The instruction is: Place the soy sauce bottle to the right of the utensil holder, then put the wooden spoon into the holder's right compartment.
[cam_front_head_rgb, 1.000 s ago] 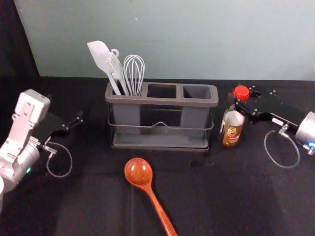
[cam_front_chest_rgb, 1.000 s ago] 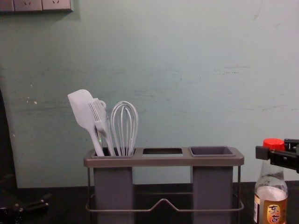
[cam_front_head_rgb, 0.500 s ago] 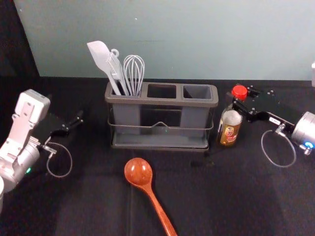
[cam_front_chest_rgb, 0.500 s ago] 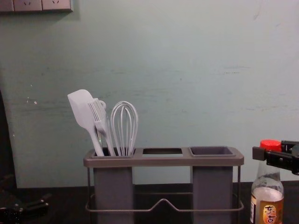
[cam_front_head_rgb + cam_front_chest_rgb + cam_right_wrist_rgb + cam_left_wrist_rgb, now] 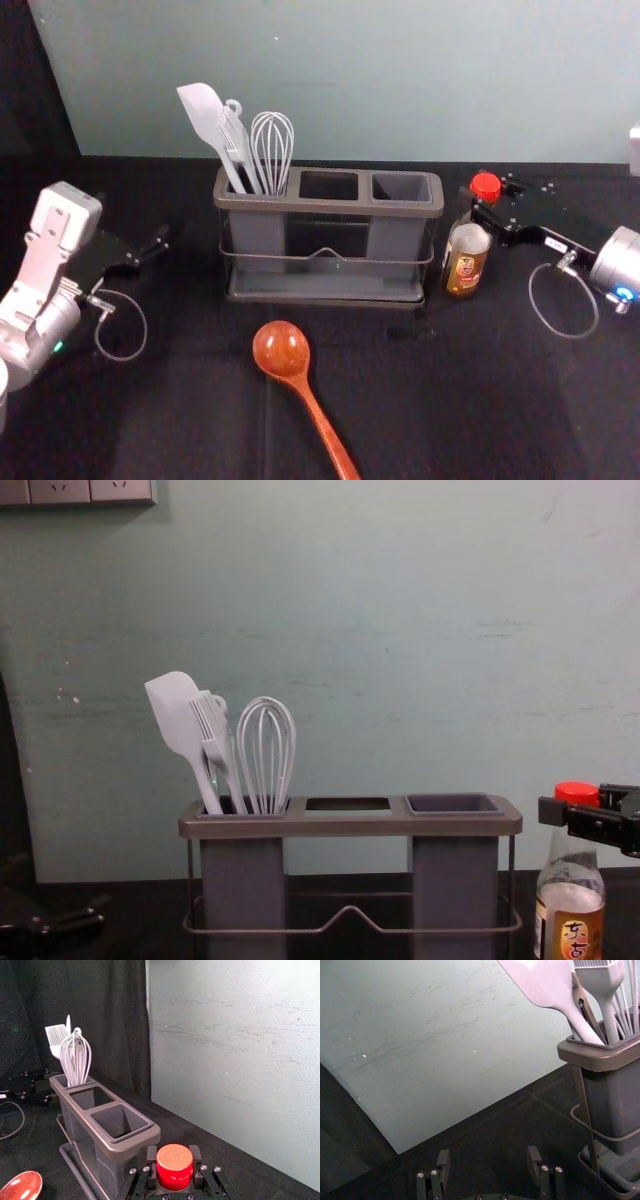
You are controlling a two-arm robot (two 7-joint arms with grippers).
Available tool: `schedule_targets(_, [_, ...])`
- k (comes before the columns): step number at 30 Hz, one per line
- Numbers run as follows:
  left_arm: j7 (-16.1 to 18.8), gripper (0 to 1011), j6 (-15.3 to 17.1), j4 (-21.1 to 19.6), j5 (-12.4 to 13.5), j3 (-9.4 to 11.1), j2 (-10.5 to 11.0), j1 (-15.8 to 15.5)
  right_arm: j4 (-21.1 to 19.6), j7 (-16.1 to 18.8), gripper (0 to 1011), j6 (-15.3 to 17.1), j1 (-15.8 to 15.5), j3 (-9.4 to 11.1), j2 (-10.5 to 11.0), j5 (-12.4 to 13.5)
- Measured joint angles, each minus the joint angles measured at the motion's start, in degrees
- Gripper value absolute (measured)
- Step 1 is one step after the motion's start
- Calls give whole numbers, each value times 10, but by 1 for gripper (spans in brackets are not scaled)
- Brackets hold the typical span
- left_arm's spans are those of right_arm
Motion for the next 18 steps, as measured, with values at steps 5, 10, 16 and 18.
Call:
schedule_targets(5, [0,1005,0,0,0,0,0,0,3,0,385,0,1,0,-2,0])
schedule_targets(10, [0,1005,0,0,0,0,0,0,6,4,385,-1,3,-1,-3,1])
schedule_targets(16, [0,1005,0,0,0,0,0,0,6,4,385,-1,3,-1,-3,1])
schedule_targets(18, [0,1005,0,0,0,0,0,0,6,4,385,-1,3,-1,-3,1])
